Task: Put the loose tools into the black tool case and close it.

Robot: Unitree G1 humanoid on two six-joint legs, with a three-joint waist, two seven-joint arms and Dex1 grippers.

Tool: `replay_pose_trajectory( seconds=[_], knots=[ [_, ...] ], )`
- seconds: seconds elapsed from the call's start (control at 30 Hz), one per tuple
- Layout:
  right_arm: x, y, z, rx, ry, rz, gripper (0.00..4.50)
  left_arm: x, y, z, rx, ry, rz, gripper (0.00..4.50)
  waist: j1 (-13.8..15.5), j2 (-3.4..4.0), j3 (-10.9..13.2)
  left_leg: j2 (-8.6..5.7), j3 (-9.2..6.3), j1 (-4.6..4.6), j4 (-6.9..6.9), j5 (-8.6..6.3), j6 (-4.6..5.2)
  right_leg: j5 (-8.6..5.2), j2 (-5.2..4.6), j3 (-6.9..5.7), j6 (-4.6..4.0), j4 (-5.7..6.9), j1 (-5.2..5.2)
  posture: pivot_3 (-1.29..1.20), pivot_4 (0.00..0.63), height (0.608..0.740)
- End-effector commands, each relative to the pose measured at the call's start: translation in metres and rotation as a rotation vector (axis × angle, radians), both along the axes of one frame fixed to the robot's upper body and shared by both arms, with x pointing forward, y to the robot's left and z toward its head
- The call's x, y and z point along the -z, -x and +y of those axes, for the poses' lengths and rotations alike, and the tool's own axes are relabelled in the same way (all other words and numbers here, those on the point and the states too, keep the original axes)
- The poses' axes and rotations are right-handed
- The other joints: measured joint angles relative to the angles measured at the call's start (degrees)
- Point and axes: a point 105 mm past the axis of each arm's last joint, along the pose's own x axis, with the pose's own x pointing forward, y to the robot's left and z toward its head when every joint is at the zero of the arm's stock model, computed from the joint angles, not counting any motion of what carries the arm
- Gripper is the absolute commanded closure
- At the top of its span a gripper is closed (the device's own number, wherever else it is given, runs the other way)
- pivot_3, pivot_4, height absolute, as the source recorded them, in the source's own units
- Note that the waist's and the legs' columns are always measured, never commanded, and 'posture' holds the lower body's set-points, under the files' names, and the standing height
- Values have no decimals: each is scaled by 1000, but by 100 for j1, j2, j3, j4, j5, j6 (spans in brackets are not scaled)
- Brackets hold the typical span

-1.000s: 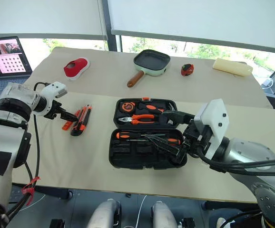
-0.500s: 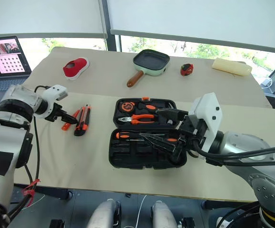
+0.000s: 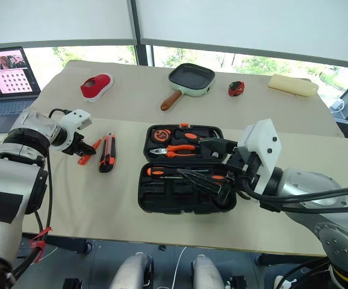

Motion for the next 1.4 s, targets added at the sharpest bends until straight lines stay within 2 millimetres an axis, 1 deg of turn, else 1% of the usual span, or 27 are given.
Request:
replay_pose_trajectory(
  seconds=[0.03, 0.07, 0.17, 0.23, 0.27, 0.3, 0.33, 0.37, 0.4, 0.43, 0.47, 0.53, 0.6, 0.63, 0.67, 0.73, 0.77, 0.83, 0.97, 1.07, 1.13, 1.27, 1.4],
  knots=[
    [-5, 4, -2, -4, 2, -37, 0, 6, 5, 10, -21, -9, 20, 4073, -5, 0, 0, 0, 0, 0, 0, 0, 0, 0, 0, 0, 0, 0, 0, 0, 150, 740],
    [-1, 4, -5, 4, 7, -23, 0, 4, 5, 13, -27, -10, 10, 4073, -9, -1, 0, 0, 0, 0, 1, 0, 0, 0, 0, 0, 0, 0, 0, 0, 150, 740],
    [13, 3, -17, 39, 54, 29, 0, -10, 4, 30, 10, -85, -53, 4073, -12, -2, -1, 0, -1, -1, 0, 0, 0, 0, 0, 0, 0, 0, -2, 0, 150, 740],
    [17, 5, -24, 51, 64, 52, 0, -20, 2, 33, 27, -91, -87, 4074, -70, -4, 0, 3, 0, -3, 0, 0, 0, 1, 2, 0, -1, 0, -6, 0, 150, 740],
    [20, 5, -27, 61, 67, 74, 0, -29, 1, 34, 53, -100, -118, 4074, -80, -4, 1, 2, -1, -4, -1, 0, 0, 1, 2, 0, -1, 2, -7, 0, 150, 740],
    [23, 8, -32, 71, 80, 102, 0, -44, 0, 32, 154, -119, -155, 4074, -74, -4, 1, 3, -1, -4, -1, 0, 0, 1, 2, 0, -1, 2, -7, 0, 150, 740],
    [27, 11, -36, 77, 90, 126, 0, -58, 0, 23, 273, -120, -194, 4074, -65, -7, 3, 2, -1, -4, -1, 0, 0, 1, 2, 0, -1, 2, -6, 0, 150, 740],
    [28, 14, -38, 80, 97, 139, 0, -66, 1, 17, 357, -123, -214, 4074, -62, -17, 7, 3, -2, -8, -1, 0, 0, 1, 2, -2, -1, 1, -9, 0, 150, 740],
    [30, 16, -40, 85, 103, 146, 0, -74, 5, 6, 439, -92, -209, 4074, -60, -18, 7, 5, -2, -10, -1, 0, 0, 1, 3, -5, -1, -1, -9, 0, 150, 740],
    [31, 17, -41, 94, 108, 149, 0, -81, 8, -10, 534, -51, -210, 4074, -46, -18, 6, 5, -1, -10, -1, 0, 0, 1, 1, -5, -1, -4, -6, 0, 150, 740],
    [32, 18, -42, 102, 112, 150, 0, -87, 12, -26, 635, -21, -215, 4074, -10, -18, 6, 3, 0, -10, -1, 0, 0, 1, -2, -5, -1, -6, -3, 0, 150, 740],
    [34, 19, -43, 110, 115, 154, 0, -92, 20, -50, 768, 20, -204, 4074, 66, -18, 6, -1, 1, -10, 7, 0, 0, 4, -7, -5, 5, -7, 2, 0, 150, 740],
    [37, 22, -42, 110, 114, 158, 0, -90, 32, -96, 931, 71, -185, 4074, 73, -18, 6, 0, 1, -8, 14, 0, 0, 5, -7, -5, 8, -7, 6, 0, 150, 740],
    [38, 22, -41, 111, 112, 160, 0, -86, 38, -114, 995, 84, -178, 4074, 74, -17, 5, 0, 1, -9, 14, 0, 0, 6, -7, -2, 9, -9, 6, 0, 150, 740],
    [39, 22, -40, 112, 111, 161, 0, -85, 42, -124, 1027, 90, -178, 4074, 82, -17, 6, 1, -2, -7, 14, 0, 0, 6, -7, -1, 9, -6, 10, 0, 150, 740],
    [39, 22, -38, 113, 102, 158, 0, -78, 49, -152, 1061, 114, -162, 4074, 69, -17, 6, 0, -5, -9, 19, 1, 1, 7, -7, -2, 12, -6, 10, 0, 150, 740],
    [39, 23, -37, 113, 96, 157, 0, -72, 54, -169, 1064, 147, -128, 4074, 62, -17, 6, 1, -5, -10, 22, 1, 1, 8, -5, -2, 12, -5, 8, 0, 150, 740],
    [40, 23, -36, 116, 89, 157, 0, -61, 63, -189, 1074, 169, -63, 4074, 22, -17, 6, 1, -7, -10, 21, 1, 2, 8, 1, 1, 12, -3, 7, 0, 150, 740],
    [41, 23, -35, 135, 76, 156, 0, -44, 78, -206, 1094, 151, 19, 4074, -120, -2, 1, 0, -13, -2, 11, 1, 3, 7, 11, 15, 12, -2, 2, 0, 150, 740],
    [42, 22, -35, 154, 70, 150, 0, -37, 88, -214, 1095, 158, 65, 4074, -110, 6, 2, 0, -17, 5, 8, 1, 3, 7, 15, 19, 12, 2, 4, 0, 150, 740],
    [43, 22, -35, 164, 62, 147, 0, -33, 93, -215, 1079, 157, 100, 4074, -83, 6, 3, -1, -17, 4, 12, 2, 4, 7, 14, 19, 12, 2, 6, 0, 150, 740],
    [44, 21, -35, 176, 56, 141, 0, -21, 88, -213, 1043, 86, 107, 4074, -51, 7, 2, -5, -16, 3, 16, 2, 4, 6, 12, 21, 14, 0, 9, 0, 150, 740],
    [46, 20, -35, 185, 49, 134, 0, -10, 91, -214, 1037, 90, 156, 4074, -55, 8, 2, -6, -16, 3, 16, 2, 4, 7, 11, 21, 14, -1, 9, 0, 150, 740]
  ],
)
